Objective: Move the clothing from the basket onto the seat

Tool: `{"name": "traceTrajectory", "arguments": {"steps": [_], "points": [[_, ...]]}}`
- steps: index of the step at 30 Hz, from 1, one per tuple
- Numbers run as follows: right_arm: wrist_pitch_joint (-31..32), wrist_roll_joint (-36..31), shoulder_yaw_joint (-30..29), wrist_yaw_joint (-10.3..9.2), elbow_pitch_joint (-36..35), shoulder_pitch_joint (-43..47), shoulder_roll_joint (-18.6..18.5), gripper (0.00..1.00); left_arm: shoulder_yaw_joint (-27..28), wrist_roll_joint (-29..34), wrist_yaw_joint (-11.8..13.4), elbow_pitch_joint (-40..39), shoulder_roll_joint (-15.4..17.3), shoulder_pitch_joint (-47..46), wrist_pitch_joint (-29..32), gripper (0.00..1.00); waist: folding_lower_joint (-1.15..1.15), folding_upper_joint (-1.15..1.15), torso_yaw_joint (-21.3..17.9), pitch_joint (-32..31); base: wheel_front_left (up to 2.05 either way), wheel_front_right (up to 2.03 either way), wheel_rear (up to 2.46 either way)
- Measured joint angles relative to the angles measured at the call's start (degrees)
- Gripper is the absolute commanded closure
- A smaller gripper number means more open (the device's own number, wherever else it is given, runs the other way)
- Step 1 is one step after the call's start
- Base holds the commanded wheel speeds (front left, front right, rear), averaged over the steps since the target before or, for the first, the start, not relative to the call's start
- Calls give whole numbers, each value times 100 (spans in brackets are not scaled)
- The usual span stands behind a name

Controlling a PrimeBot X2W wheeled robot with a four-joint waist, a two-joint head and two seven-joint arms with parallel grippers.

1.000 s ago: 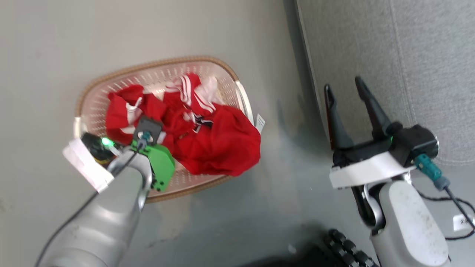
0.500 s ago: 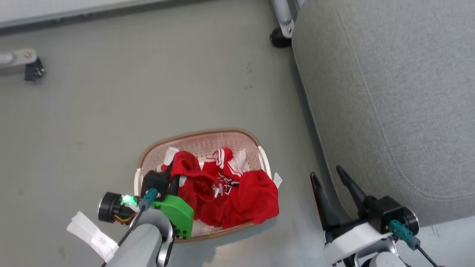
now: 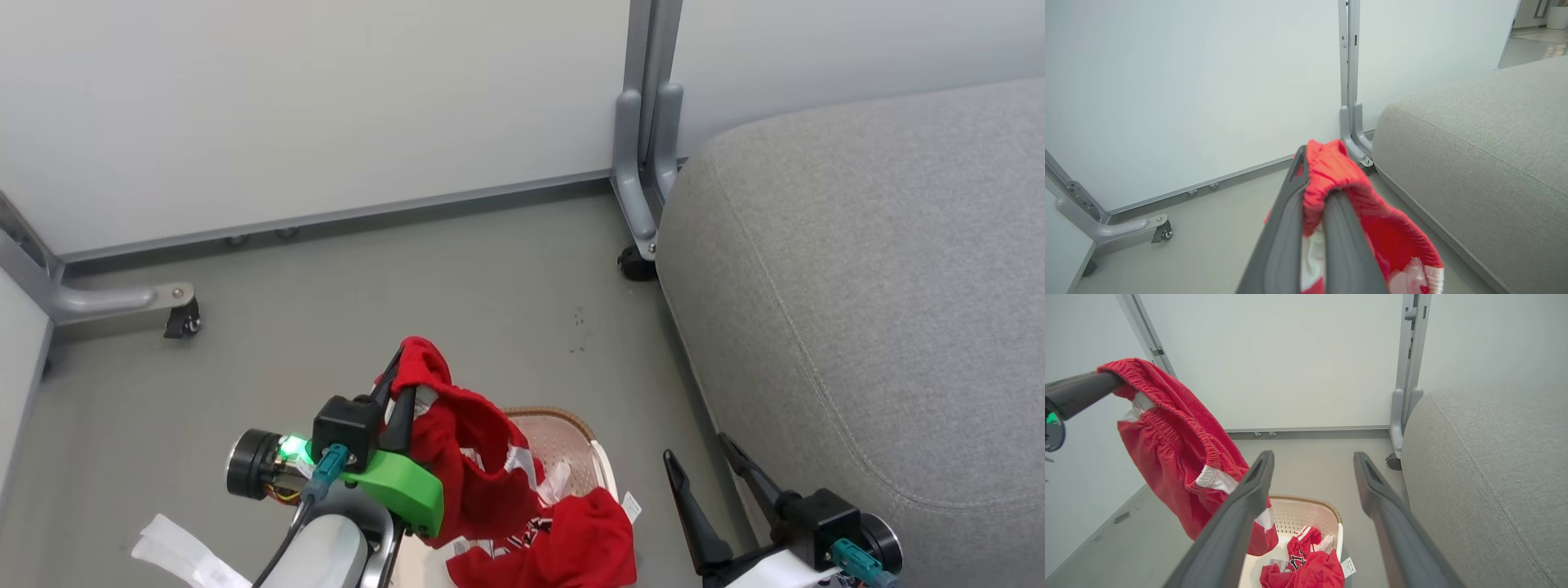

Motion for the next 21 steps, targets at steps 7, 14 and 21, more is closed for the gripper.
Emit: {"name": "traceTrajectory", "arguments": {"steps": [7, 14, 21], "points": [[0, -158, 411, 0, -153, -71, -7, 0, -170, 89, -140, -491, -123, -31, 19, 100, 0, 0, 91, -378, 0, 0, 0], [0, 1, 1045, 2, -298, -436, -127, 0, -456, 108, -290, -928, -283, -186, 197, 100, 0, 0, 187, -362, 0, 0, 0], [0, 102, 1257, 1, -235, -670, -201, 0, -811, 126, -424, -1325, -393, -260, 406, 100, 0, 0, 236, -289, 0, 0, 0]]}}
